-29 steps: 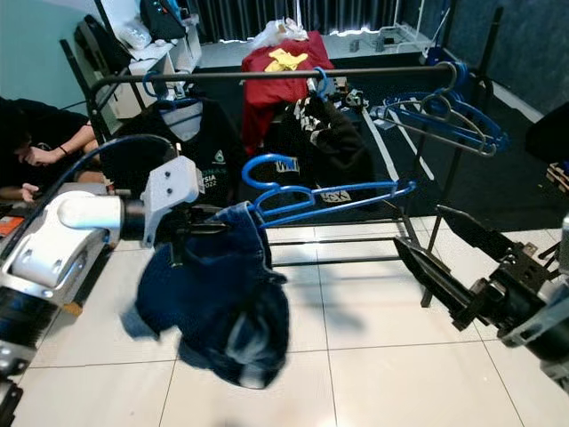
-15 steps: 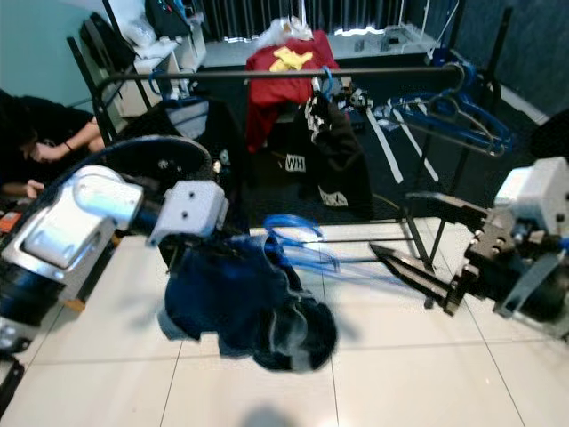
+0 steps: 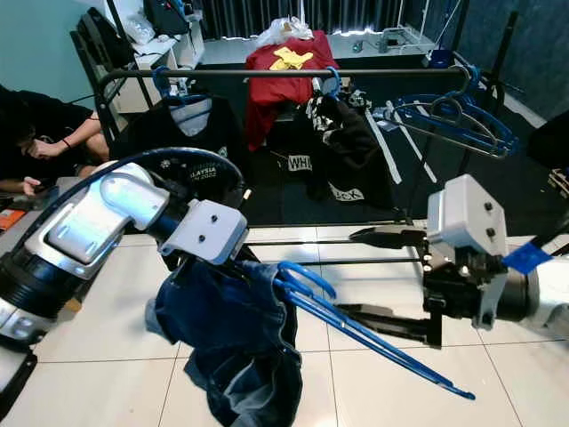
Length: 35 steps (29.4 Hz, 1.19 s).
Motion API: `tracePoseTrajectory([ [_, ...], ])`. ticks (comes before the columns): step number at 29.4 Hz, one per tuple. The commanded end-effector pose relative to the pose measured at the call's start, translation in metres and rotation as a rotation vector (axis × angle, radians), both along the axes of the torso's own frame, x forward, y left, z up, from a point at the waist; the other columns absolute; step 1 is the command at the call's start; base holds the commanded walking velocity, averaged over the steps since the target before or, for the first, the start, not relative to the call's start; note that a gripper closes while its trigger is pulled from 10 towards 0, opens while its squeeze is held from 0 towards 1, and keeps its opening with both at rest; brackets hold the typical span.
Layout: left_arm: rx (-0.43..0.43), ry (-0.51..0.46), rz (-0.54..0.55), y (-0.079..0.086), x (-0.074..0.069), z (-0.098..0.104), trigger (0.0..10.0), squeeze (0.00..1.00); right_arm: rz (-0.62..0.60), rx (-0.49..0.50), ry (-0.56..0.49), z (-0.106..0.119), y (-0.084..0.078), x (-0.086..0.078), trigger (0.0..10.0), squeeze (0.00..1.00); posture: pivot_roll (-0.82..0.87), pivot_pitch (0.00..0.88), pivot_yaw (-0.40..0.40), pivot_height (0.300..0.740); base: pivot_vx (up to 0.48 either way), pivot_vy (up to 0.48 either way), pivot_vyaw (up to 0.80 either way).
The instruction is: Hang hanger
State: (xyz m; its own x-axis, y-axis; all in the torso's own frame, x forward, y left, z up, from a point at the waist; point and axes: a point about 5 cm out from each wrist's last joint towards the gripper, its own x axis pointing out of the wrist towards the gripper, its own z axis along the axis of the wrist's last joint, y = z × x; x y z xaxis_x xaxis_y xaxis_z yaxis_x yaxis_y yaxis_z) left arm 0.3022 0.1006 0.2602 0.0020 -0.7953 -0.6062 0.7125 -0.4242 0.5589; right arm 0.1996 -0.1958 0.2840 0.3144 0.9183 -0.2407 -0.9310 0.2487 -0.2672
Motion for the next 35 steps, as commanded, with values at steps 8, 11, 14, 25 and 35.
tracePoseTrajectory([
  [8,0.002,-0.015,-0.037,-0.006,-0.002,0.008,10.0,0.00,0.027,-0.075,0.027,-0.007,0.005,0.001,10.0,0.00,-0.16,0.000,0.039,0.740,0.000,0.000,0.00],
  [11,-0.014,-0.002,-0.038,-0.008,-0.003,0.009,10.0,0.00,0.000,-0.100,0.033,-0.019,0.011,0.006,10.0,0.00,-0.16,0.000,0.041,0.740,0.000,0.000,0.00],
  [14,-0.018,0.003,-0.039,-0.009,-0.003,0.010,10.0,0.00,-0.017,-0.112,0.032,-0.024,0.012,0.009,10.0,0.00,-0.16,0.000,0.043,0.740,0.000,0.000,0.00],
  [25,-0.042,0.029,-0.058,-0.015,-0.009,0.014,10.0,0.00,-0.112,-0.077,-0.008,-0.034,0.022,0.033,0.0,0.00,-0.16,0.000,0.046,0.740,0.000,0.000,0.00],
  [35,-0.067,0.022,-0.088,-0.018,-0.014,0.020,10.0,0.00,-0.126,-0.089,-0.002,-0.041,0.024,0.036,0.0,0.00,-0.16,0.000,0.046,0.740,0.000,0.000,0.00],
])
